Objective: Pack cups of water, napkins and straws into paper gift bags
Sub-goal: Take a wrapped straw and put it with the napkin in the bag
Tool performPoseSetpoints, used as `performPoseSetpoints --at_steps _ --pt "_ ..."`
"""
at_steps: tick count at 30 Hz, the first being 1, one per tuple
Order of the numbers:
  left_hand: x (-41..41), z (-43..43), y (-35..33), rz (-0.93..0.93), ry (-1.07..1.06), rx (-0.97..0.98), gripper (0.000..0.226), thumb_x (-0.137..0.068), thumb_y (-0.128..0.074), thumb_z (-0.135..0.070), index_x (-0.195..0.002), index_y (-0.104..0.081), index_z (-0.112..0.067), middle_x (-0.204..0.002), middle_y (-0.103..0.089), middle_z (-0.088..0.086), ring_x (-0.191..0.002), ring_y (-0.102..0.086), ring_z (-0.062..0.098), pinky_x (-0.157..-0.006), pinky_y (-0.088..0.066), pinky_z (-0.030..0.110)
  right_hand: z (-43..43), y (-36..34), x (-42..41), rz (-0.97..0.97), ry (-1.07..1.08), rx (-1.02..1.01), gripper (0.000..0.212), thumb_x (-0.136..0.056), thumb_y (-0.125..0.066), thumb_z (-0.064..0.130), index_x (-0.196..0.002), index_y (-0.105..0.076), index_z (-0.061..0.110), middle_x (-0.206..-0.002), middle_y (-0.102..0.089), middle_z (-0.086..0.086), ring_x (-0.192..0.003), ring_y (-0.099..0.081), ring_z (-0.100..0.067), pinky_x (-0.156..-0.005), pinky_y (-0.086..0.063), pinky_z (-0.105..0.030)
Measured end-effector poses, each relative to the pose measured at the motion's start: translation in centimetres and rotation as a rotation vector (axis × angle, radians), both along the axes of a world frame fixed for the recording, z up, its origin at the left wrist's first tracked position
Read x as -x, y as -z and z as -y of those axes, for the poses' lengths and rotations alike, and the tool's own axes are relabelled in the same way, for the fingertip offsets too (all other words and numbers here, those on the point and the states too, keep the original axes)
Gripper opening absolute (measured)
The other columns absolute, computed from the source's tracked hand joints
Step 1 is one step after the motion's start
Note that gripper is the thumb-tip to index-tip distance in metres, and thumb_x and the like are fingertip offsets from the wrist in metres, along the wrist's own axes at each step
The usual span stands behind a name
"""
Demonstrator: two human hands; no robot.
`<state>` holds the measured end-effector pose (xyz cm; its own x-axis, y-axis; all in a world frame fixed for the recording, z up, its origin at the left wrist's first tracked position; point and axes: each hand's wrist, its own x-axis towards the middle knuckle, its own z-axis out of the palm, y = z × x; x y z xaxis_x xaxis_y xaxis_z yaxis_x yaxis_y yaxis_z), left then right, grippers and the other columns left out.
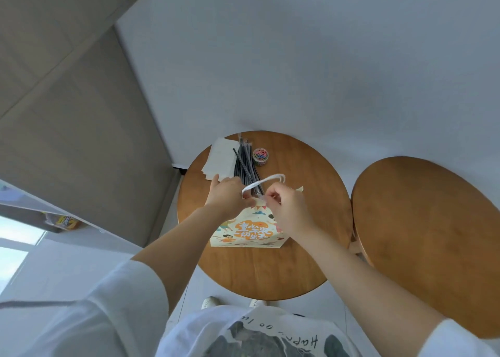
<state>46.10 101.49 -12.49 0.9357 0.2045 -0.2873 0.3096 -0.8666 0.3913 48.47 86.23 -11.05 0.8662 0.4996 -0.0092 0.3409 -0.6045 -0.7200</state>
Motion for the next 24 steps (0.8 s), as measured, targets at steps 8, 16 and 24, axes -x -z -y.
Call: performPoseSetpoints --at_steps 8,16,24 --pt "-0.6 -0.1 -0.4 -0.021 0.064 0.011 0.036 -0.094 -0.049 -0.044 -0.088 -0.073 -0.017 -0.097 -0.059 0.0 -0.094 -0.052 0.016 -0.113 -0.012 0.045 -0.9 0.2 -1.4 0.026 -0.045 0.124 0.009 -0.091 -0.057 0.01 -0.088 -0.064 0.004 -0.078 -0.065 -0.008 -0.065 -0.058 -0.019 -0.06 -0.048 -0.03" --pt "-0.9 -0.5 -0.1 0.011 0.042 0.043 0.03 -0.093 -0.052 -0.043 -0.077 -0.064 -0.021 -0.084 -0.057 -0.003 -0.085 -0.05 0.013 -0.106 -0.02 0.041 -1.6 -0.5 -1.9 -0.039 -0.048 0.153 0.015 -0.095 -0.051 0.011 -0.096 -0.066 0.007 -0.078 -0.063 -0.002 -0.069 -0.064 -0.021 -0.063 -0.052 -0.033" --pt "-0.6 -0.7 -0.3 0.001 0.027 0.059 0.03 -0.093 -0.052 -0.042 -0.07 -0.056 -0.022 -0.072 -0.05 -0.006 -0.078 -0.05 0.014 -0.1 -0.027 0.037 -3.0 -0.5 -2.3 -0.017 -0.087 0.317 0.018 -0.095 -0.048 0.012 -0.094 -0.066 0.006 -0.077 -0.063 -0.006 -0.061 -0.052 -0.019 -0.053 -0.039 -0.027"
